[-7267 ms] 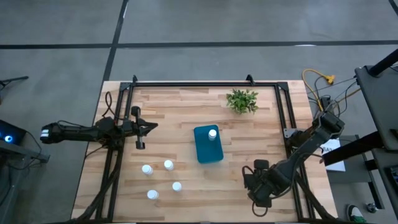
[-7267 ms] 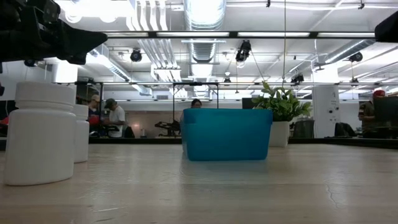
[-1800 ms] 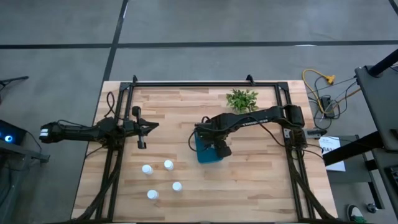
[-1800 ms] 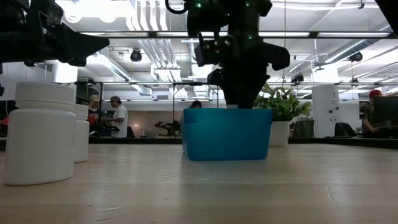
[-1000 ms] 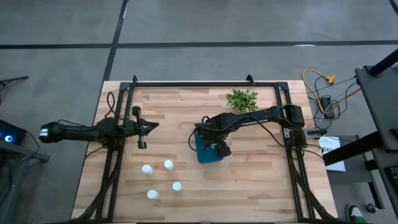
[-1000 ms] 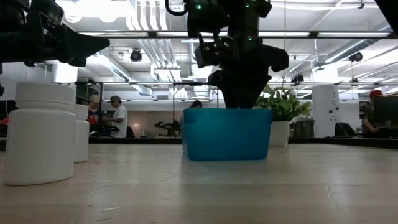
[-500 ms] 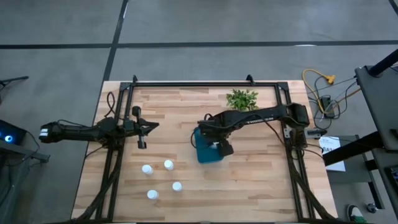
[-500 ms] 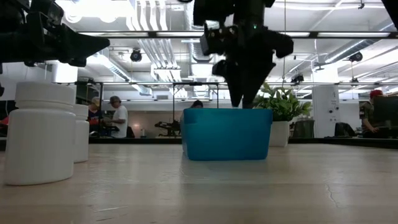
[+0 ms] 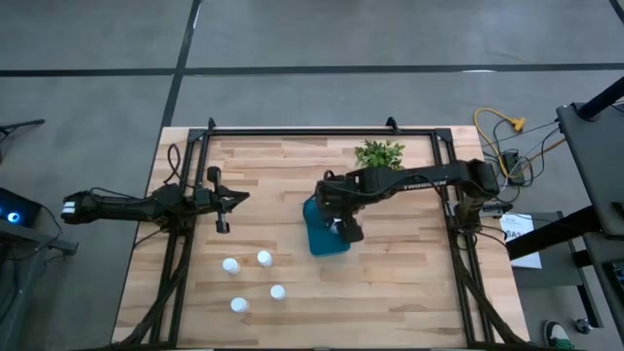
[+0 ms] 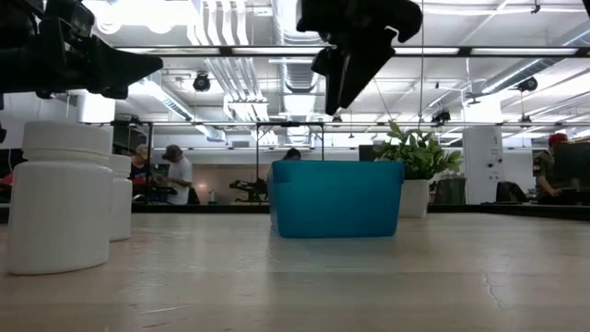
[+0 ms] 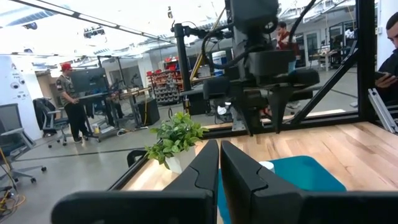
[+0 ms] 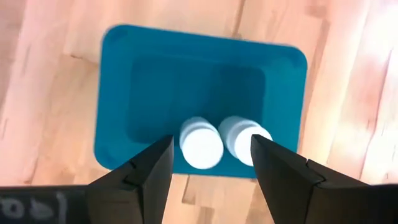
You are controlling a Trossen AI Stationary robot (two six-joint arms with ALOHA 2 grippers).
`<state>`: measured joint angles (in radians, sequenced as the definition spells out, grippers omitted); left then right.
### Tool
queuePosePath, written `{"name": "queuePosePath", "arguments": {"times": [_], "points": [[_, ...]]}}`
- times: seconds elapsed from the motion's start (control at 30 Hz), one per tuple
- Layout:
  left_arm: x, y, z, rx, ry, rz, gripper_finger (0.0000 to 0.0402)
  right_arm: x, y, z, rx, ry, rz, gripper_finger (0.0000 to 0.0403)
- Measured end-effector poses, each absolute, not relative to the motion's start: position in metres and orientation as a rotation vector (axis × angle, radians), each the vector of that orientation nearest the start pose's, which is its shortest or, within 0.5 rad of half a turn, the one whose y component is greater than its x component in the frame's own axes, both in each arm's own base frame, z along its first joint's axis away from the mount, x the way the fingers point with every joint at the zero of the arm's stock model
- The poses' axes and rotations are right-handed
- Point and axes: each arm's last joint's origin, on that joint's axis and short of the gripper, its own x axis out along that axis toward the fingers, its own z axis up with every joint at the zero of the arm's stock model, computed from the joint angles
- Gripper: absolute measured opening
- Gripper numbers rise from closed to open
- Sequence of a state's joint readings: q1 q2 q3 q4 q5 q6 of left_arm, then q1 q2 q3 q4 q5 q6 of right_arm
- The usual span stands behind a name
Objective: Pick and place pill bottles into a basket
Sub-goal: Put the white pill bottle into the blue bin
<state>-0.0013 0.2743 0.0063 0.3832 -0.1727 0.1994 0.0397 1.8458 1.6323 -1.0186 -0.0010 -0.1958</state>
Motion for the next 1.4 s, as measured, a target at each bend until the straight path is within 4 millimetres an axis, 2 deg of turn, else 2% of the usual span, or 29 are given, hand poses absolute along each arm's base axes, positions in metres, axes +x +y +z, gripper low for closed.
{"name": "queuePosePath", "arguments": {"times": [0.4, 0.63, 0.93, 1.2, 1.4], "points": [[0.114, 0.005, 0.179, 0.185, -0.096, 0.179, 0.0000, 0.380, 0.046, 0.275, -0.260, 1.141, 0.232, 0.0203], [0.117, -0.001, 0.175, 0.193, -0.074, -0.007, 0.0000, 0.382, 0.048, 0.276, -0.216, 1.122, 0.200, 0.0203], [0.121, -0.001, 0.170, 0.192, -0.024, -0.015, 0.0000, 0.396, 0.056, 0.283, -0.216, 0.949, 0.280, 0.0203], [0.123, -0.001, 0.173, 0.195, -0.016, -0.015, 0.0000, 0.403, 0.076, 0.290, -0.230, 0.805, 0.350, 0.0203], [0.123, -0.001, 0.173, 0.197, -0.015, -0.013, 0.0000, 0.403, 0.089, 0.292, -0.237, 0.767, 0.386, 0.0203]]}}
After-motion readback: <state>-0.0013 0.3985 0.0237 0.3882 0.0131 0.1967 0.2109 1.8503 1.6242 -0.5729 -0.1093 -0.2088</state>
